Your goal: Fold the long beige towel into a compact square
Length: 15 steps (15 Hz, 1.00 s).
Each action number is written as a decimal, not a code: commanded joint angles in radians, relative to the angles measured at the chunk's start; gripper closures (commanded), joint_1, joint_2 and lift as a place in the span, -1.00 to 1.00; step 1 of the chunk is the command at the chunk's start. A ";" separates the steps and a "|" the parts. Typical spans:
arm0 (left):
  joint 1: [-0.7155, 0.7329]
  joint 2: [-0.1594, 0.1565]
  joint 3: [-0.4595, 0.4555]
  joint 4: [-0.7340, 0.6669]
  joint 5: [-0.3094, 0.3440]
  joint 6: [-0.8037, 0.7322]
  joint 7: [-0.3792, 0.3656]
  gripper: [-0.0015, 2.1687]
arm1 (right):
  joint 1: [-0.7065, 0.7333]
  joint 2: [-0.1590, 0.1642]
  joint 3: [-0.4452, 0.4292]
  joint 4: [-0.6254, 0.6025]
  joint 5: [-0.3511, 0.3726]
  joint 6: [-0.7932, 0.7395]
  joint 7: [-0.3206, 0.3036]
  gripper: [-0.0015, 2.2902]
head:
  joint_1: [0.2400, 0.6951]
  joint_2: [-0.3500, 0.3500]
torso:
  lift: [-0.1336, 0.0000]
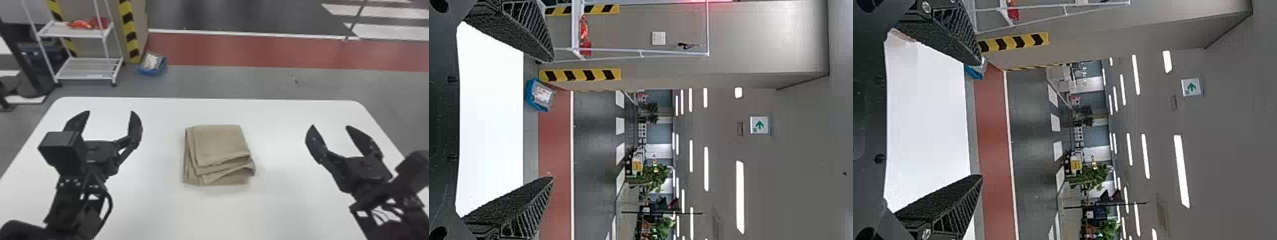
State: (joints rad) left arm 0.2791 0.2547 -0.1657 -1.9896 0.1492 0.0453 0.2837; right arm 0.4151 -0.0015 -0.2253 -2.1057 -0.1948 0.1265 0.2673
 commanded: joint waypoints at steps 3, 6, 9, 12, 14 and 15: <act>0.003 0.003 0.000 -0.005 0.006 -0.003 -0.003 -0.97 | 0.007 0.002 -0.002 -0.013 0.000 0.002 0.006 -0.92 | 1.00 -0.20 | -0.86; 0.011 0.005 0.011 -0.009 0.006 -0.006 -0.001 -0.97 | 0.007 0.002 0.000 -0.016 0.000 0.005 0.012 -0.92 | 1.00 -0.20 | -0.86; 0.014 0.005 0.012 -0.009 0.007 -0.009 -0.004 -0.97 | 0.007 0.002 0.000 -0.017 0.002 0.008 0.013 -0.92 | 1.00 -0.18 | -0.86; 0.014 0.005 0.009 -0.009 0.006 -0.009 -0.009 -0.97 | 0.005 0.002 0.001 -0.017 0.003 0.008 0.017 -0.92 | 1.00 -0.18 | -0.86; 0.014 0.005 0.012 -0.009 0.007 -0.009 -0.008 -0.97 | 0.004 0.002 0.001 -0.017 0.003 0.008 0.018 -0.92 | 1.00 -0.18 | -0.86; 0.014 0.005 0.011 -0.009 0.007 -0.009 -0.008 -0.97 | 0.002 0.002 0.001 -0.017 0.003 0.011 0.024 -0.92 | 1.00 -0.18 | -0.86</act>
State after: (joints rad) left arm 0.2930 0.2593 -0.1549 -1.9988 0.1553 0.0361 0.2762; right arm 0.4195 -0.0015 -0.2240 -2.1230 -0.1917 0.1348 0.2877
